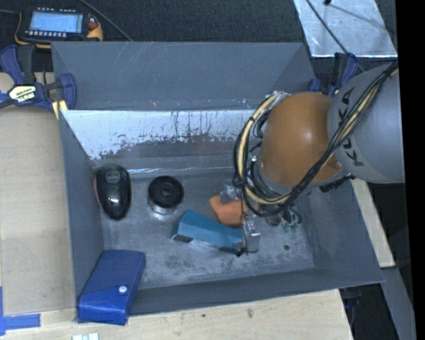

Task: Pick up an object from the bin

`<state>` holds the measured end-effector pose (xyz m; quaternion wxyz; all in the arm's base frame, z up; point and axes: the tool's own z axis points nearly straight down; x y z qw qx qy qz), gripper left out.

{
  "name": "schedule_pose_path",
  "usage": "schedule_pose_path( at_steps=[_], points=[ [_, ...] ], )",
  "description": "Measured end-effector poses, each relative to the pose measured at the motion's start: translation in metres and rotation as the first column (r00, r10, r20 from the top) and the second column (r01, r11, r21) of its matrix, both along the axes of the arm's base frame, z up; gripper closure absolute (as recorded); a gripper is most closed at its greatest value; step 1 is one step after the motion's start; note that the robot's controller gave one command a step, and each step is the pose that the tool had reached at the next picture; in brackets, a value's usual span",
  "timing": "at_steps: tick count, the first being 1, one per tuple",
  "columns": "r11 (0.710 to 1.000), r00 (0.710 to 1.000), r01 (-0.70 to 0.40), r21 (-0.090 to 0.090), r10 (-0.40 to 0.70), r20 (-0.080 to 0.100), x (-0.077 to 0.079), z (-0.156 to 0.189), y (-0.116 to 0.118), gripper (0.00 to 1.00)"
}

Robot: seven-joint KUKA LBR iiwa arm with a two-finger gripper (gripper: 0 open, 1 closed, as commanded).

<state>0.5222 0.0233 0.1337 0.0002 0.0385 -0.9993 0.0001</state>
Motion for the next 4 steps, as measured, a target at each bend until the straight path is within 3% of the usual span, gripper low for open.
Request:
schedule_pose_path(
  at_steps=[1,2,3,4],
  points=[
    [0.993,0.993,0.116,0.000,-0.116,0.000,-0.006,-0.046,0.001,0.00],
    [1.000,1.000,-0.006,-0.001,0.006,0.002,-0.006,-0.065,0.023,0.00],
    [0.999,0.999,0.037,0.001,-0.037,0.005,-0.006,-0.063,0.043,1.00],
    [0.999,0.999,0.047,0.001,-0.047,0.005,-0.006,-0.063,0.042,1.00]
  ],
)
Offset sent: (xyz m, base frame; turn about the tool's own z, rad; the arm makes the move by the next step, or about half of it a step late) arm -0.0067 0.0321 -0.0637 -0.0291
